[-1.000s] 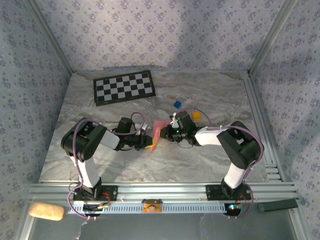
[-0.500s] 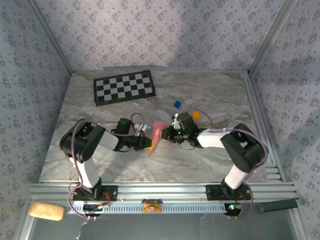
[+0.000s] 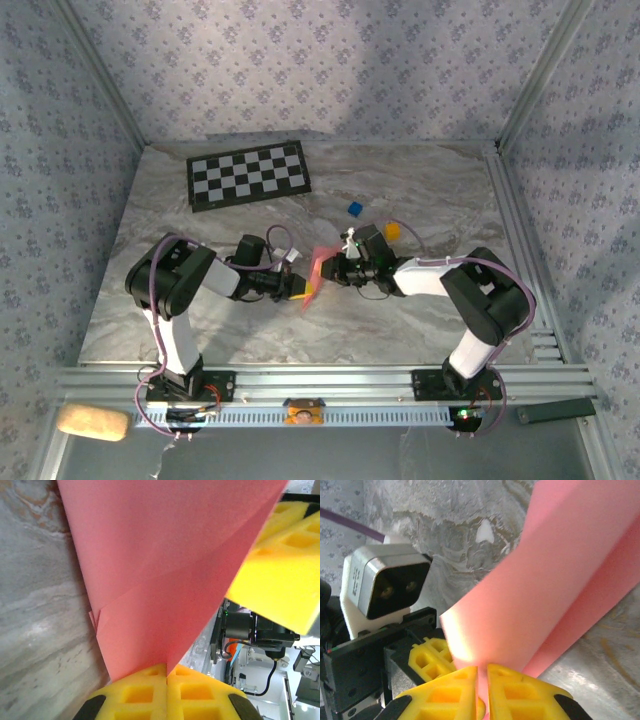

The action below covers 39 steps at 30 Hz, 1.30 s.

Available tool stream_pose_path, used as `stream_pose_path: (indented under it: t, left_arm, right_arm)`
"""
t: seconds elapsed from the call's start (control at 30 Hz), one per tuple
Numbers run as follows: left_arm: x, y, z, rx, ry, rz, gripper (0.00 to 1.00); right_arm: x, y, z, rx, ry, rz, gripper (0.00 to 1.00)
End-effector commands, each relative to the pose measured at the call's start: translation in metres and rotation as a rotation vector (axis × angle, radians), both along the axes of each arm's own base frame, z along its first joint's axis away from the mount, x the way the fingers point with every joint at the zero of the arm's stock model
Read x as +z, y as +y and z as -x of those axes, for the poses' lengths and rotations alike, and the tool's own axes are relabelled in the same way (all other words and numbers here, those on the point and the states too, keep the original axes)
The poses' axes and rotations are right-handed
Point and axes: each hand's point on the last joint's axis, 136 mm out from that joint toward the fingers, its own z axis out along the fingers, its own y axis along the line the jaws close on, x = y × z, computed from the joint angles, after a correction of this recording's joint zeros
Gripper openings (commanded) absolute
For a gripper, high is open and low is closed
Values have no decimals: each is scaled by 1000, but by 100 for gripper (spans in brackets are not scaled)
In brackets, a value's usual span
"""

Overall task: Fold a paper plane with a square sheet of paper (pick it up from the middle)
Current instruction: Fold the wing for the fifth time at the center of the table.

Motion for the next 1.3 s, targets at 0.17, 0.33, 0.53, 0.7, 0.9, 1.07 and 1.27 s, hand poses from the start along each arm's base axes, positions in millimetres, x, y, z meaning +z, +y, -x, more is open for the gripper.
stream_pose_path:
  t: [0.17, 0.33, 0.53, 0.7, 0.9, 1.07, 1.27]
  left_arm:
    - [-31, 14, 4, 53, 93, -114, 0]
    - [-35, 16, 4, 70, 119, -138, 0]
    - [-42, 21, 6, 87, 153, -188, 0]
    - [-48, 24, 7, 100, 176, -213, 0]
    - [-51, 26, 8, 112, 193, -222, 0]
    - [-52, 26, 8, 115, 199, -226, 0]
    - [-54, 28, 8, 123, 210, -229, 0]
  right_arm:
    - [5, 17, -4, 80, -18, -26, 14]
    - [-4, 13, -12, 51, 1, -18, 14]
    - [-2, 10, -18, 28, -2, -31, 14]
    - [-5, 9, -22, 23, 6, -29, 14]
    - [-3, 12, -25, 31, 5, -37, 14]
    - [-5, 12, -27, 29, 9, -37, 14]
    - [-8, 14, -30, 31, 16, -42, 14]
